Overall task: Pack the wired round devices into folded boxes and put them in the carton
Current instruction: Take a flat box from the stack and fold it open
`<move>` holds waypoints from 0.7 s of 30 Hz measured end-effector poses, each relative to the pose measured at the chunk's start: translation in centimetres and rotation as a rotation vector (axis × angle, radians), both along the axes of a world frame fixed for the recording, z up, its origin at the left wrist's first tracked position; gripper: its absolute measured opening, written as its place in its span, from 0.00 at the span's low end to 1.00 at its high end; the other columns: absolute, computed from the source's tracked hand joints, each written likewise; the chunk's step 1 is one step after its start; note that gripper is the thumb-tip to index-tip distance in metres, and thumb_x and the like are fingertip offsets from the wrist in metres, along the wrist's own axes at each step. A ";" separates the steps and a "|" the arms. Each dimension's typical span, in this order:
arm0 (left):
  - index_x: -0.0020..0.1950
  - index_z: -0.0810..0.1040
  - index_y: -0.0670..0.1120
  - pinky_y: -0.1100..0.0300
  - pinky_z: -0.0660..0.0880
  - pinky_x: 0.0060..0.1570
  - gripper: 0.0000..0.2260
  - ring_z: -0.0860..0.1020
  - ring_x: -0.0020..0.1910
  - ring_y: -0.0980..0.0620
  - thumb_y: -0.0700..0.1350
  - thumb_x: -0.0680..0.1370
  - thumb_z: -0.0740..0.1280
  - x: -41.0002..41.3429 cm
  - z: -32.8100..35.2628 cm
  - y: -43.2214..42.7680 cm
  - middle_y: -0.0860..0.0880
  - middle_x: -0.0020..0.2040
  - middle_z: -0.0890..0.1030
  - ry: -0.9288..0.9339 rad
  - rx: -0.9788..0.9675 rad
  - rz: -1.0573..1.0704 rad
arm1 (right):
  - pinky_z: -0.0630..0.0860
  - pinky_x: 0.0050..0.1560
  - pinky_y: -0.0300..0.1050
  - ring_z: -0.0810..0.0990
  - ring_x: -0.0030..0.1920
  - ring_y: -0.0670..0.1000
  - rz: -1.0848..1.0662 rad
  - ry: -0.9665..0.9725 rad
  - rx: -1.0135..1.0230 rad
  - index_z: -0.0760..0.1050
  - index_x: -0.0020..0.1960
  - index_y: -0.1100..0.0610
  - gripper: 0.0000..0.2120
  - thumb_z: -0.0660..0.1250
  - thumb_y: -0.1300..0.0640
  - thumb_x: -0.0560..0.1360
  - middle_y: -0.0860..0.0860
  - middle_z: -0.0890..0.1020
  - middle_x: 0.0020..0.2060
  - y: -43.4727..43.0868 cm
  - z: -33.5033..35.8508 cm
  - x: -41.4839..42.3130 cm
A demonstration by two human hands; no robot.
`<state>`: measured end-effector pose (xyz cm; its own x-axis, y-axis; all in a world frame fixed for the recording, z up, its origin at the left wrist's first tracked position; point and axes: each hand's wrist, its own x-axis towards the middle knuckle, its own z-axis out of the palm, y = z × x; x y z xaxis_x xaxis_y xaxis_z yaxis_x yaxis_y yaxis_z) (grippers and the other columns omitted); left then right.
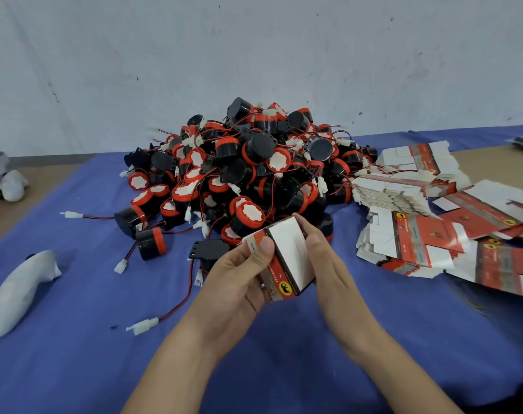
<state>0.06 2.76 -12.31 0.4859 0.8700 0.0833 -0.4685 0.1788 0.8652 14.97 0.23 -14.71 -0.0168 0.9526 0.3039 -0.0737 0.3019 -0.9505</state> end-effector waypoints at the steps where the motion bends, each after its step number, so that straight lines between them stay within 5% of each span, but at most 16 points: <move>1: 0.61 0.84 0.47 0.53 0.81 0.53 0.18 0.81 0.61 0.43 0.52 0.73 0.71 0.0 0.0 0.0 0.42 0.62 0.82 -0.020 -0.017 -0.012 | 0.68 0.67 0.28 0.70 0.69 0.32 0.007 0.006 -0.017 0.68 0.73 0.40 0.23 0.55 0.41 0.79 0.33 0.75 0.68 0.1 0.0 0.0; 4: 0.61 0.83 0.46 0.51 0.80 0.56 0.18 0.81 0.62 0.43 0.50 0.74 0.71 -0.1 0.1 0.0 0.42 0.62 0.82 -0.047 -0.040 -0.040 | 0.73 0.66 0.34 0.76 0.66 0.39 0.013 0.019 -0.055 0.73 0.69 0.41 0.22 0.57 0.41 0.77 0.39 0.80 0.64 0.3 0.1 0.1; 7: 0.62 0.83 0.45 0.50 0.79 0.58 0.17 0.79 0.64 0.43 0.50 0.75 0.70 -0.1 0.1 0.0 0.42 0.64 0.81 -0.047 -0.031 -0.050 | 0.74 0.64 0.33 0.78 0.64 0.37 -0.010 0.013 -0.096 0.76 0.63 0.35 0.16 0.55 0.43 0.81 0.35 0.82 0.61 0.7 0.0 0.0; 11: 0.62 0.83 0.47 0.51 0.80 0.57 0.17 0.80 0.64 0.43 0.51 0.75 0.69 -0.1 -0.1 -0.1 0.43 0.64 0.81 -0.032 -0.019 -0.039 | 0.75 0.58 0.29 0.78 0.60 0.33 -0.029 0.002 -0.127 0.78 0.56 0.26 0.20 0.51 0.47 0.87 0.31 0.81 0.57 1.4 -0.1 -0.1; 17: 0.61 0.84 0.47 0.54 0.81 0.53 0.18 0.81 0.63 0.43 0.52 0.73 0.70 0.0 0.0 -0.2 0.43 0.63 0.82 -0.034 -0.021 -0.013 | 0.77 0.61 0.36 0.78 0.63 0.37 -0.013 0.035 -0.126 0.77 0.57 0.26 0.14 0.56 0.35 0.77 0.33 0.81 0.60 1.5 -0.2 -0.2; 21: 0.63 0.82 0.45 0.54 0.81 0.54 0.18 0.80 0.63 0.42 0.51 0.76 0.69 0.0 0.0 -0.2 0.41 0.64 0.81 -0.050 -0.044 -0.015 | 0.77 0.53 0.30 0.79 0.60 0.35 0.015 0.054 -0.141 0.78 0.56 0.26 0.17 0.57 0.29 0.72 0.32 0.82 0.58 1.3 -0.1 -0.3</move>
<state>0.05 2.59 -12.34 0.4949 0.8661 0.0698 -0.5077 0.2231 0.8321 14.68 1.50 -14.84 -0.0191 0.9855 0.1684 -0.1292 0.1646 -0.9779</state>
